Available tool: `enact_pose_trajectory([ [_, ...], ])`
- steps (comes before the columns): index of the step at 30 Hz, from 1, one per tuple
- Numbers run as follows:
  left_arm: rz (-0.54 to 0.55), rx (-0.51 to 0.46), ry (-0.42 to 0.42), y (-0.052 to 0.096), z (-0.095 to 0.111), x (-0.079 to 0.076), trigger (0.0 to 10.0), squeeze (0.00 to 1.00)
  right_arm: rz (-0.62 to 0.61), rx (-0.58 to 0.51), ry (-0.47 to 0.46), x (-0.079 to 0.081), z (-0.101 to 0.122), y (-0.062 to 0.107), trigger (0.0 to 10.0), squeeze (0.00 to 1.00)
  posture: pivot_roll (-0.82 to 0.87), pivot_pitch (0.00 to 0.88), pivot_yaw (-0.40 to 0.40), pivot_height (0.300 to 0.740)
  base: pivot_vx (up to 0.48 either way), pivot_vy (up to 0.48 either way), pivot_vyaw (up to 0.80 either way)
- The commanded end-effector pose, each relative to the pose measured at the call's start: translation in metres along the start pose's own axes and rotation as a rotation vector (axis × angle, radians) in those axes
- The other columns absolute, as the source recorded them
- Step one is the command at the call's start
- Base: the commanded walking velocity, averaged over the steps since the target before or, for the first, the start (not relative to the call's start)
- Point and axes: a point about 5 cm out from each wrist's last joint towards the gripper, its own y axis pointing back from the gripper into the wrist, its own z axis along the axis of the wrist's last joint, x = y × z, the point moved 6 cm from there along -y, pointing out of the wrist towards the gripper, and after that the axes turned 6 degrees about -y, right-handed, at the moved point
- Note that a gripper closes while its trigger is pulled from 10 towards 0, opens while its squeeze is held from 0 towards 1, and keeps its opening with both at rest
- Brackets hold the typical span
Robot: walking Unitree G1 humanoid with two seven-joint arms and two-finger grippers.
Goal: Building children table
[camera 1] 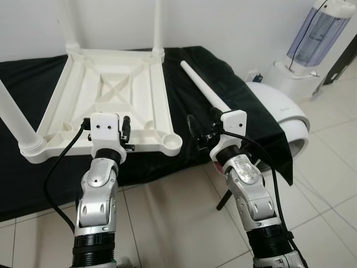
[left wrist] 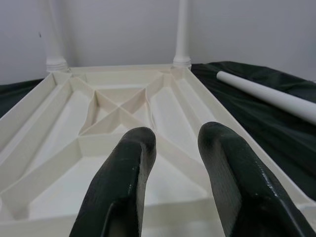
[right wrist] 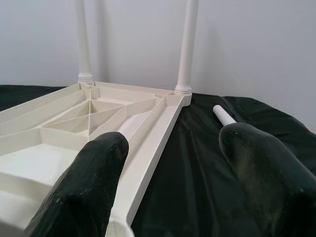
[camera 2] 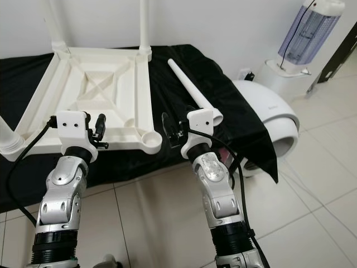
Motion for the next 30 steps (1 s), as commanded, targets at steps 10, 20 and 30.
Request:
enact_pose_trajectory([
  [10, 0.024, -0.009, 0.001, -0.0003, 0.0029, 0.0001, 10.0, 0.00, -0.004, 0.011, 0.008, -0.0020, -0.0044, 0.0014, 10.0, 0.00, 0.08, 0.056, -0.081, 0.740, 0.284, 0.000, 0.00],
  [20, 0.021, -0.014, 0.002, -0.0012, 0.0038, -0.0005, 10.0, 0.00, -0.005, 0.011, 0.009, -0.0021, -0.0046, 0.0013, 10.0, 0.00, 0.08, 0.054, -0.080, 0.740, 0.289, 0.000, 0.00],
  [30, 0.021, -0.016, 0.001, -0.0022, 0.0042, -0.0004, 10.0, 0.00, -0.006, 0.010, 0.009, -0.0022, -0.0047, 0.0011, 10.0, 0.00, 0.08, 0.051, -0.076, 0.740, 0.295, 0.000, 0.00],
])
